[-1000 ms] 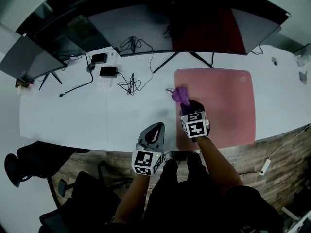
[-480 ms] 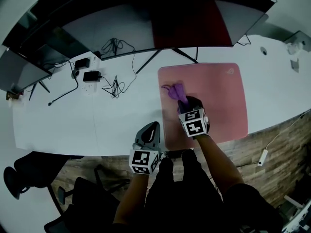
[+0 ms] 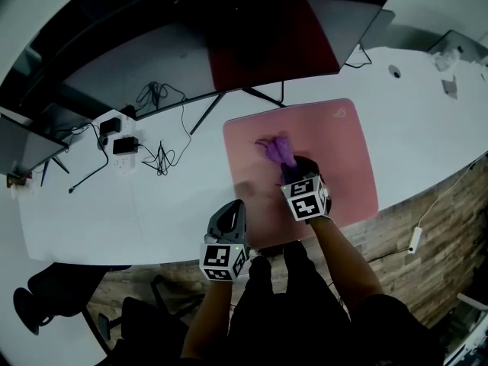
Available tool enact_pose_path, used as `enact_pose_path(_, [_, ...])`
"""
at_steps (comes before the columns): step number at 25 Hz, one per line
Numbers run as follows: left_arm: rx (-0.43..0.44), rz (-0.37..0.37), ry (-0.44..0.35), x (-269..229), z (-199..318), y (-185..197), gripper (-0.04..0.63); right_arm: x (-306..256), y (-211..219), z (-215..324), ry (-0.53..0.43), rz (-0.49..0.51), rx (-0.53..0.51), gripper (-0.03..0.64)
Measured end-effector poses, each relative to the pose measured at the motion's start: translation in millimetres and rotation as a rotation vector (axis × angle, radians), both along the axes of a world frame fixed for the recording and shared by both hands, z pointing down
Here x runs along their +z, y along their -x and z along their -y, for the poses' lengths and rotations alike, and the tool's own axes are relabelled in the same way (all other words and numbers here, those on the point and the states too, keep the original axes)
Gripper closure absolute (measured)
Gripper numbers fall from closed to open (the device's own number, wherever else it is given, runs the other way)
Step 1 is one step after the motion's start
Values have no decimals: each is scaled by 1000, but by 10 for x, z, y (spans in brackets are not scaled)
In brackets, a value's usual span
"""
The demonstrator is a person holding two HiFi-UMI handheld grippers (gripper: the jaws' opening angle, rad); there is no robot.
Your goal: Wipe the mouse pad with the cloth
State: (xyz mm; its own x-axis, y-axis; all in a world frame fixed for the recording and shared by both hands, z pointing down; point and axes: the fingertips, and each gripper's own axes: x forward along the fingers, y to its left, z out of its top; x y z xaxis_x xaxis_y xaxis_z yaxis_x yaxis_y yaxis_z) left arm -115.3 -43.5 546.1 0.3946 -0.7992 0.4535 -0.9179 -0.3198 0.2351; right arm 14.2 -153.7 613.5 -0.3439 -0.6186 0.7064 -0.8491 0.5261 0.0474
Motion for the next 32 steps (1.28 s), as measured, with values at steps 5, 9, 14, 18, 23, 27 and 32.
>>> enact_pose_path(5, [29, 3, 3, 5, 76, -211, 572, 22, -344, 62, -14, -41, 33, 494])
enact_pose_path(9, [48, 8, 5, 16, 118, -379, 572, 11, -610, 110, -14, -50, 59, 494])
enact_pose_path(14, [62, 3, 7, 43, 210, -522, 572, 17, -937, 166, -25, -80, 77, 492])
enact_pose_path(18, [72, 9, 7, 51, 294, -607, 573, 11, -1103, 210, -32, -89, 90, 492])
enact_pose_path(23, [88, 9, 16, 86, 363, -753, 574, 5, -1390, 248, -41, -123, 117, 492])
enact_pose_path(27, [115, 13, 17, 102, 399, -912, 572, 9, -1669, 280, -43, -134, 151, 492])
enact_pose_path(32, [143, 27, 15, 77, 437, -1086, 572, 24, -1944, 294, -56, -189, 171, 492])
